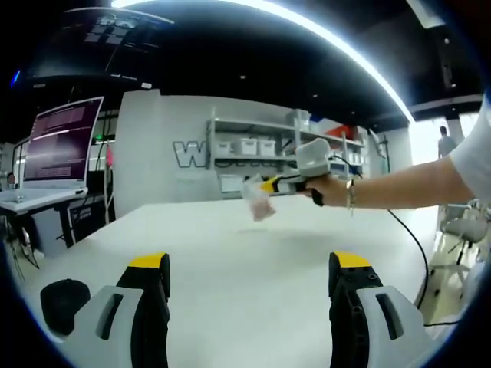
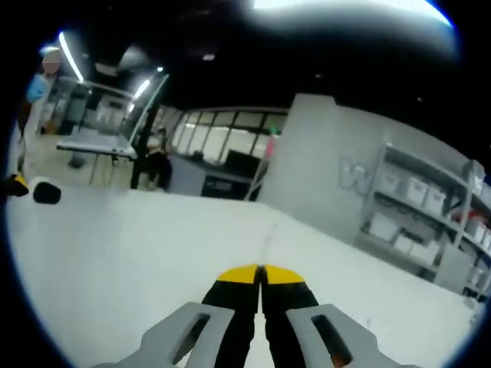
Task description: Open the resealable bag by pulling the two sides of the seal apart until the entire bag opening is separated and visibly accessible.
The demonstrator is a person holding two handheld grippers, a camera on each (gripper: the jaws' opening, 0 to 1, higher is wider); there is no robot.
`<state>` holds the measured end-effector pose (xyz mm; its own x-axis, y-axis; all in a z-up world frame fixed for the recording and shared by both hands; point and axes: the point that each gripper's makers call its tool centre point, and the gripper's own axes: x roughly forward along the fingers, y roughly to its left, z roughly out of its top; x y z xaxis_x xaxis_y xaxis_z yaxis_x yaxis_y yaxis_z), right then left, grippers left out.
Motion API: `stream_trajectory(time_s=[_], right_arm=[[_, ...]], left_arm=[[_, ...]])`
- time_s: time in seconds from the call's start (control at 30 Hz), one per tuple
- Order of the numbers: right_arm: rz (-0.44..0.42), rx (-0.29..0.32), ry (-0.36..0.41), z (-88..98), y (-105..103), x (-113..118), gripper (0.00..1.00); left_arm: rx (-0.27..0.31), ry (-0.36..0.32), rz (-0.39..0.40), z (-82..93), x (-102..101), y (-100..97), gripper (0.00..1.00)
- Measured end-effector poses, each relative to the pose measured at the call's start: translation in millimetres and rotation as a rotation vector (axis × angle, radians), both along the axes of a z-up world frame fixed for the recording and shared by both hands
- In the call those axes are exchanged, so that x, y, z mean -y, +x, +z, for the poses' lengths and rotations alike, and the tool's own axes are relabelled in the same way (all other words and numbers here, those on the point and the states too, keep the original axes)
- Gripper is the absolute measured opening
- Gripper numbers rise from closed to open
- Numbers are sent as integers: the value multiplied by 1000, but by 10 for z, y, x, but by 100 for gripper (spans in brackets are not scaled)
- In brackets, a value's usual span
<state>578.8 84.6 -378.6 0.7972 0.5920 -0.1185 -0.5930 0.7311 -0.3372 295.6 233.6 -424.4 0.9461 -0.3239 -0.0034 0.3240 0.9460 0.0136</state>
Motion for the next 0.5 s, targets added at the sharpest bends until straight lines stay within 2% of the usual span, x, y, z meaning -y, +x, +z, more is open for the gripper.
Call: stream_trajectory(time_s=[0.5], right_arm=[[7, 13, 18, 39, -107, 88, 0]], left_arm=[[8, 7, -7, 46, 56, -34, 83]])
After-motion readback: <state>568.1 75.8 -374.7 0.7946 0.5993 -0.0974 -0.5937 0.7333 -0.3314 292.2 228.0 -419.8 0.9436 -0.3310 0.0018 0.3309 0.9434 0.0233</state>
